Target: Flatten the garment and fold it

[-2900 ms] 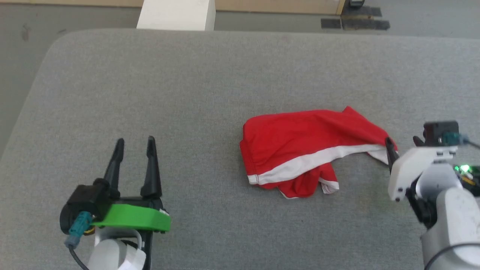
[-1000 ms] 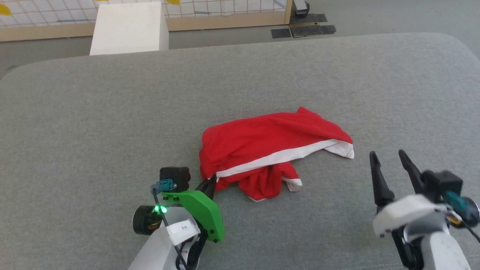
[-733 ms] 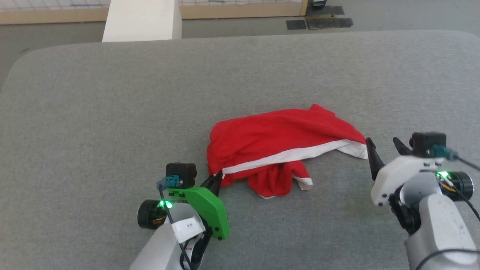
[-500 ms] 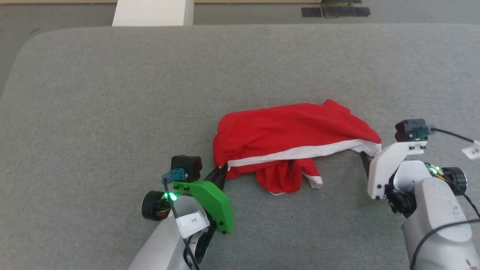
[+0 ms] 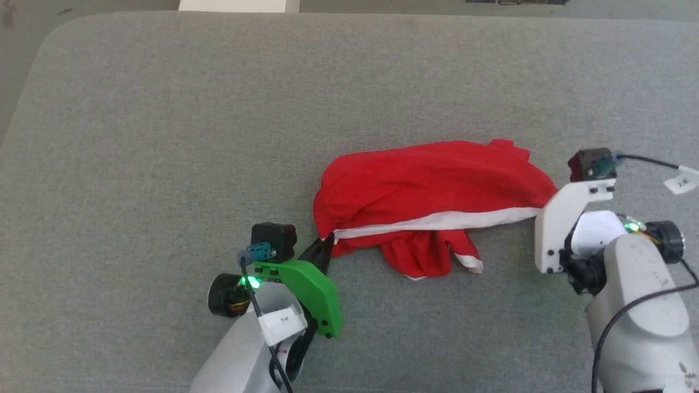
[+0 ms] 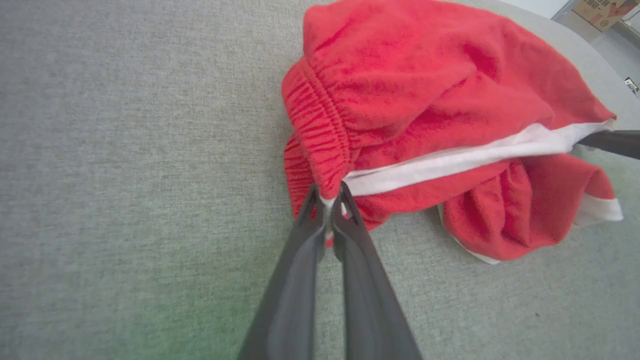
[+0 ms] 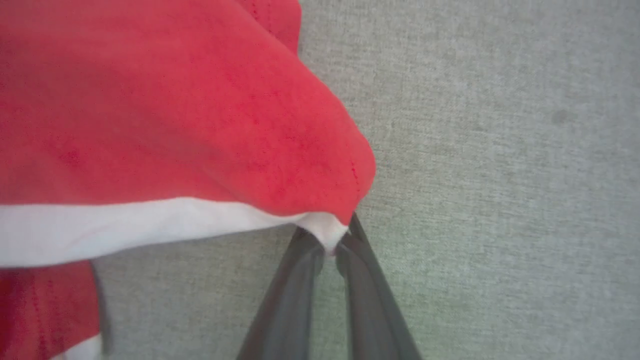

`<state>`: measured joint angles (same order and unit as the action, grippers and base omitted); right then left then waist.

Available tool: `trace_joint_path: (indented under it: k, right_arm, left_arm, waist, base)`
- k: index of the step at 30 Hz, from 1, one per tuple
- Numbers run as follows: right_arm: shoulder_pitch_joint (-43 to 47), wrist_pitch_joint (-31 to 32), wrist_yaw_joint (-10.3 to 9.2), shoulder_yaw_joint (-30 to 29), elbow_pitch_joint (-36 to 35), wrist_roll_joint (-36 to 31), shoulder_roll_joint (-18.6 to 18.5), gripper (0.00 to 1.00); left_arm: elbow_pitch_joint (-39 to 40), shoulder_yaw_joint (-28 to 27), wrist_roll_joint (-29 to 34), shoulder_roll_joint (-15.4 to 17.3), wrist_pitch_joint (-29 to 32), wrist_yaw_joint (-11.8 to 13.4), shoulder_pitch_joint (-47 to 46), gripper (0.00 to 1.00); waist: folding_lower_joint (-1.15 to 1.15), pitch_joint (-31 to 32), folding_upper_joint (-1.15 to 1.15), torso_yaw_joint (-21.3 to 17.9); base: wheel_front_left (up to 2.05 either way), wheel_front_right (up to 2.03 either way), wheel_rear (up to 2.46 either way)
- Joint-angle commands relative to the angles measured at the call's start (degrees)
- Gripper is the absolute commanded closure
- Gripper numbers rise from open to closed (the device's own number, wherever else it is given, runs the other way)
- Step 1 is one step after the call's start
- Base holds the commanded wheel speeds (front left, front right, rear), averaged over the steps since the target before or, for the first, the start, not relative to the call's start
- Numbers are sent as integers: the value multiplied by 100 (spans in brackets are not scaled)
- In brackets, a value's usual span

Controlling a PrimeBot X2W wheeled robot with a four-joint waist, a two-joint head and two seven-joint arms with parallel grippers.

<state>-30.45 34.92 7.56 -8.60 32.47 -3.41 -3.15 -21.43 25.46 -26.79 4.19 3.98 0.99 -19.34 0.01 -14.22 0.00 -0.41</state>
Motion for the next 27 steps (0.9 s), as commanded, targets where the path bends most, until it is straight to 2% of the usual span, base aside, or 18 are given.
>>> trace_joint_path:
  k: [1,8,13,20,27]
  right_arm:
    - [268,-124,-8,40,-22,108,27,100]
    - [1061,-1266,-8,242,-869,1192,27,100]
    - [1742,-1508,-8,445,-1502,1675,27,100]
    - [1884,-827,-8,803,-2482,1591,27,100]
    - [736,-75,-8,1080,-2994,1324,-26,100]
  left_arm:
    - [-13,7,-22,19,-39,-20,-42,100]
    - [110,-19,-80,74,-207,-14,129,100]
    - [480,-75,-189,191,-220,-53,317,100]
    - [1134,-291,-597,542,266,-352,103,100]
    - [1417,-570,-1043,905,1073,-571,-920,100]
  waist:
    - [-1,79,0,-28]
    - [-1,441,0,-233]
    - [-1,736,0,-398]
    - [-1,838,0,-625]
    - [-1,443,0,-745]
  base:
    - [0,0,0]
    - [0,0,0]
    - [0,0,0]
    - [0,0,0]
    - [0,0,0]
